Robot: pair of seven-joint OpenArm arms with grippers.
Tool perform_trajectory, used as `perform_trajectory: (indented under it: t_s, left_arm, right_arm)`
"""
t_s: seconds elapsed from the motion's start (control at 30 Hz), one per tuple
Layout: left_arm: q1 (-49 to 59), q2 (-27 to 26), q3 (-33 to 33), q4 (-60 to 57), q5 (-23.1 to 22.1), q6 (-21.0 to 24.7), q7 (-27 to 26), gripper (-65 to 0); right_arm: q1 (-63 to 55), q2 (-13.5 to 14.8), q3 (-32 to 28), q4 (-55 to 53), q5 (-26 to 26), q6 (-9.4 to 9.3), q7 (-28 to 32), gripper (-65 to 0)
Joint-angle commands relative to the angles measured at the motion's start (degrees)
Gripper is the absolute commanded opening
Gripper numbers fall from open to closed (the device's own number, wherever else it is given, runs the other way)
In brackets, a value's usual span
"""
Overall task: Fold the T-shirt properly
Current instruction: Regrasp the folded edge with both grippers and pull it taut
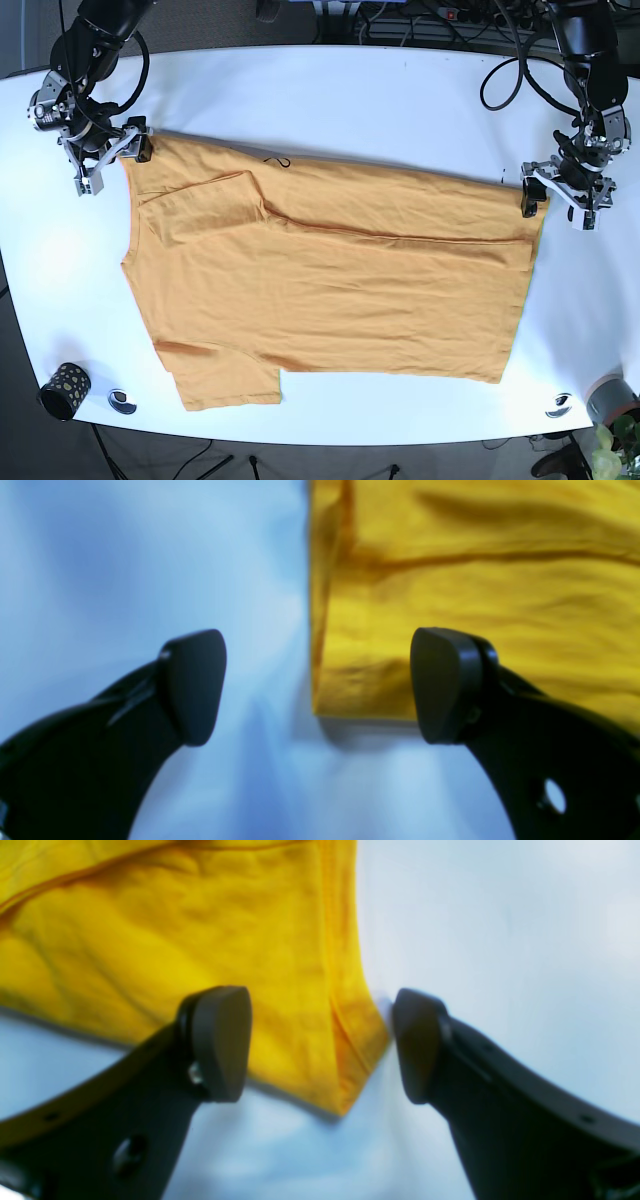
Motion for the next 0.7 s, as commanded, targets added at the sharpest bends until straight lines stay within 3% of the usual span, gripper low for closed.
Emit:
perform_trajectory:
  t_s: [0.0,0.23,0.37,0.53,0.6,0.67]
  left_arm:
    - [-1.51,-0.37,-0.24,-0.45,0.14,-0.57,-1.79,-12.4]
    - [-1.60,-0.28,-0.15,-0.89,0.23,-4.97,-1.79,-12.4]
    - [-1.69,-0.28,0.73,-3.00,0.32,-5.49,-1.53,-15.7]
    - [-3.71,-0.55,0.99,-7.75,0.23,-5.76,-1.53,-42.2]
    - [-4.15,-0.63,0.99,-9.42,0.23,-5.76,-1.53,-55.8]
    - [-4.15,-0.63,0.90,-9.60,0.23,-5.85,-1.53,-62.1]
  right_arm:
    - [0.40,-0.18,0.05,0.86,0.56,0.14,0.52,-23.3]
    - [0.22,-0.80,0.05,0.86,0.56,0.14,0.52,-23.6]
    - [0.31,-1.76,0.05,0.86,0.47,0.14,0.52,-33.5]
    - [0.48,-1.76,0.05,0.86,0.47,0.14,0.61,-56.1]
    - [0.48,-1.85,-0.04,0.86,0.47,0.14,0.61,-65.0]
    - [0.48,-1.94,-0.04,0.86,0.47,0.14,0.61,-65.0]
